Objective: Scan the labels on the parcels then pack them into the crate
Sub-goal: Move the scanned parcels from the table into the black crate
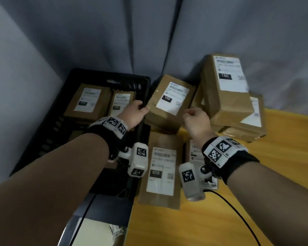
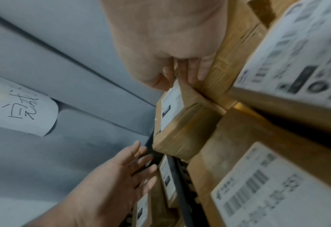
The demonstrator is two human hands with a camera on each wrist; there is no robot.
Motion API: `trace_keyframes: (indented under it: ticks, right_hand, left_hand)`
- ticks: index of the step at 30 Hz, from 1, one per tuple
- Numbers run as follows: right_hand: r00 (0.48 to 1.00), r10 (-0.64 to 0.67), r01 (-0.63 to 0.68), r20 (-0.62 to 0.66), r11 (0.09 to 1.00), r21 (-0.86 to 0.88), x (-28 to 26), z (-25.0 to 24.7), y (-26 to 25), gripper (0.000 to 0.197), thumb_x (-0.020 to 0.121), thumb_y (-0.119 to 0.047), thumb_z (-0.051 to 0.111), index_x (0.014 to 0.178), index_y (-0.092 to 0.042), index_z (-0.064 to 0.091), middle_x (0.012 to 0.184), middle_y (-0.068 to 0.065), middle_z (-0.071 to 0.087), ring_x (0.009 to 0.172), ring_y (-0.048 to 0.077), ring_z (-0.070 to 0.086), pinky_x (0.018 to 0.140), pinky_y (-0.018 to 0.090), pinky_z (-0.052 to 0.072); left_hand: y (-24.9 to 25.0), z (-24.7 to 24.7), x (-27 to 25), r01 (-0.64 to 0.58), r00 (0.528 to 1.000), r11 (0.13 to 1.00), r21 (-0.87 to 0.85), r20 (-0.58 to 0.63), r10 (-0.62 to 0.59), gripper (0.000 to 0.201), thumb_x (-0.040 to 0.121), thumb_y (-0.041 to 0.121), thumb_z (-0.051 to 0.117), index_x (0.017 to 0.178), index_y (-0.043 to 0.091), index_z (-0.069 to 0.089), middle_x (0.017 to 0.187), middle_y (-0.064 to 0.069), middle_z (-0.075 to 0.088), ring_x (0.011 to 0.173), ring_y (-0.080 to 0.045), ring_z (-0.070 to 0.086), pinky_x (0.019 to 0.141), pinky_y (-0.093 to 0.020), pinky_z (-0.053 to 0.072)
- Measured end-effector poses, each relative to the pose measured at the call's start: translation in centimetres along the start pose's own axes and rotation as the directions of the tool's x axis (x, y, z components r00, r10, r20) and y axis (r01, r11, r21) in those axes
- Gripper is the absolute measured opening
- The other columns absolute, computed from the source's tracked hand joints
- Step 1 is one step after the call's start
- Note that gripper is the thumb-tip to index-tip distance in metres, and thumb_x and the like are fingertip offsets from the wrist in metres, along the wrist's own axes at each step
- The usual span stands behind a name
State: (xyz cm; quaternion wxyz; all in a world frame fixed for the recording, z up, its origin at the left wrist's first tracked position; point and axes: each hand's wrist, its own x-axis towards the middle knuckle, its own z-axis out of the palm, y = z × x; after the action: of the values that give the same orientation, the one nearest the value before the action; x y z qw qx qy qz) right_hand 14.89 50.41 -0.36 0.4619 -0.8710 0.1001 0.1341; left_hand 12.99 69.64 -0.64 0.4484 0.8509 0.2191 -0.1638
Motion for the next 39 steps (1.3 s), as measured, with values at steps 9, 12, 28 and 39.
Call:
trace_keyframes:
  ticks: [9,12,28,39]
  right_hand:
    - [0.958,0.156,-0.147,0.242,0.988,-0.054,0.7,-0.8,1.7,0.032,0.093,-0.026,0.056,0.118,-0.006,0.061,0.105,0.006,0.056,0.108,0.027,0.056,0.085,0.028,0.042]
    - [0.952,0.151,-0.165,0.265,0.986,0.031,0.9,-0.5,1.5,0.05,0.093,-0.029,0.059,0.135,-0.005,0.047,0.129,0.01,0.055,0.121,0.027,0.051,0.091,0.028,0.039]
    - [0.916,0.055,-0.29,0.397,0.776,0.561,-1.2,-1.1,-1.2,0.026,0.09,-0.051,0.055,0.098,-0.026,0.049,0.116,0.001,0.058,0.115,0.022,0.053,0.099,0.052,0.044]
    - [0.879,-0.007,-0.167,0.477,0.932,0.321,-3.5,4.4,-5.2,0.097,0.066,-0.052,0.078,0.143,-0.025,0.026,0.124,0.003,0.056,0.108,0.023,0.058,0.098,0.046,0.049]
  left_hand:
    - [0.2,2.7,2.0,0.1,0.995,0.991,0.091,0.007,-0.101,0.065,0.097,0.054,0.037,0.15,0.017,0.03,0.152,-0.01,0.038,0.135,-0.031,0.04,0.097,-0.034,0.035]
    - [0.2,3.0,1.8,0.127,0.992,0.992,-0.025,-0.014,-0.127,0.058,0.097,0.053,0.04,0.146,0.023,0.035,0.147,-0.008,0.043,0.129,-0.028,0.045,0.098,-0.036,0.038]
    - [2.9,-1.2,-3.5,0.028,0.987,0.769,-0.639,-0.106,-0.124,0.043,0.085,0.049,0.063,0.112,0.018,0.051,0.113,0.003,0.054,0.108,-0.018,0.053,0.099,-0.05,0.047]
    - [-5.6,-8.4,-8.5,0.072,0.991,0.776,-0.627,-0.041,-0.126,0.029,0.092,0.015,0.057,0.118,0.028,0.059,0.126,-0.011,0.059,0.115,-0.033,0.059,0.095,-0.054,0.05]
